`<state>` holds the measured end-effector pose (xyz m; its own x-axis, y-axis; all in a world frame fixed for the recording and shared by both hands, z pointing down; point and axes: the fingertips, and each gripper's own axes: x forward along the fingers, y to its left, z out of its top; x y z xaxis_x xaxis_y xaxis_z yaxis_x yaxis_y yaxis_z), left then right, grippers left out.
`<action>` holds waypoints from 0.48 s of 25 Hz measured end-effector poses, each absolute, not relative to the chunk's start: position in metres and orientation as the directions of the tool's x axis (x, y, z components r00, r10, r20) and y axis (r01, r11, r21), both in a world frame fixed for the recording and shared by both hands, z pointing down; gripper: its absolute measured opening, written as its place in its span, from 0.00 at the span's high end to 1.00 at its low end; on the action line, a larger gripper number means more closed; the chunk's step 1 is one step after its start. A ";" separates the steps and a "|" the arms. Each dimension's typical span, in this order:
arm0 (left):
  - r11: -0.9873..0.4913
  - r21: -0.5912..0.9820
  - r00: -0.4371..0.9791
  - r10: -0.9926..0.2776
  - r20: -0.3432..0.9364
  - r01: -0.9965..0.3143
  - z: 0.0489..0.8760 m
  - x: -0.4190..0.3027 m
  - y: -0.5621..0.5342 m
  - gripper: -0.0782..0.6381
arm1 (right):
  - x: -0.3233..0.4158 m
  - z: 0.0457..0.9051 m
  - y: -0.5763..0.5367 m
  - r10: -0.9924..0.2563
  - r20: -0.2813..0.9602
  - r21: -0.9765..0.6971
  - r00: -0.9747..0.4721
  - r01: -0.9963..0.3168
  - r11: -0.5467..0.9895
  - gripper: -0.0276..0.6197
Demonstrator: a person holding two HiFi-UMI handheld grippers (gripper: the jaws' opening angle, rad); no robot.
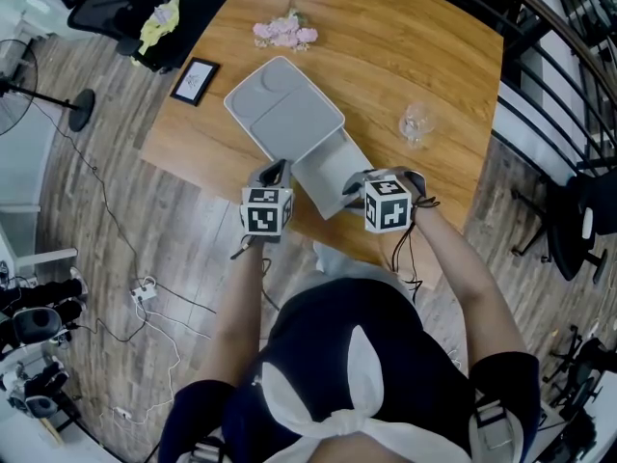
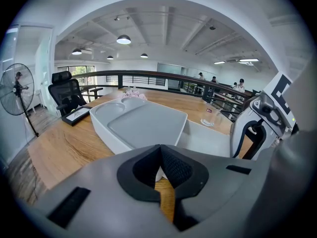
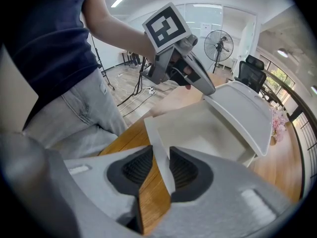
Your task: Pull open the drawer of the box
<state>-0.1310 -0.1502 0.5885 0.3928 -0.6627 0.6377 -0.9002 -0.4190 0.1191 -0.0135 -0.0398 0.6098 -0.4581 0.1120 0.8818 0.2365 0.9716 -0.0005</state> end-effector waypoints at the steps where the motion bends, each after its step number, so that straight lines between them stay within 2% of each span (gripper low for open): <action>1: -0.418 0.119 0.392 -0.663 0.638 -0.901 0.588 -0.131 -0.150 0.87 | -0.012 0.609 -0.038 0.112 0.883 -0.001 -0.457 0.235 0.972 0.79; 12: -0.406 0.118 0.383 -0.671 0.635 -0.906 0.588 -0.132 -0.147 0.87 | 0.000 0.611 -0.017 0.124 0.885 -0.019 -0.449 0.232 0.973 0.79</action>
<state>-0.1315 -0.1473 0.5883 0.3827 -0.6709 0.6352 -0.9064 -0.4057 0.1177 -0.0002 -0.0173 0.6106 -0.4494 0.1243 0.8846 0.2319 0.9726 -0.0188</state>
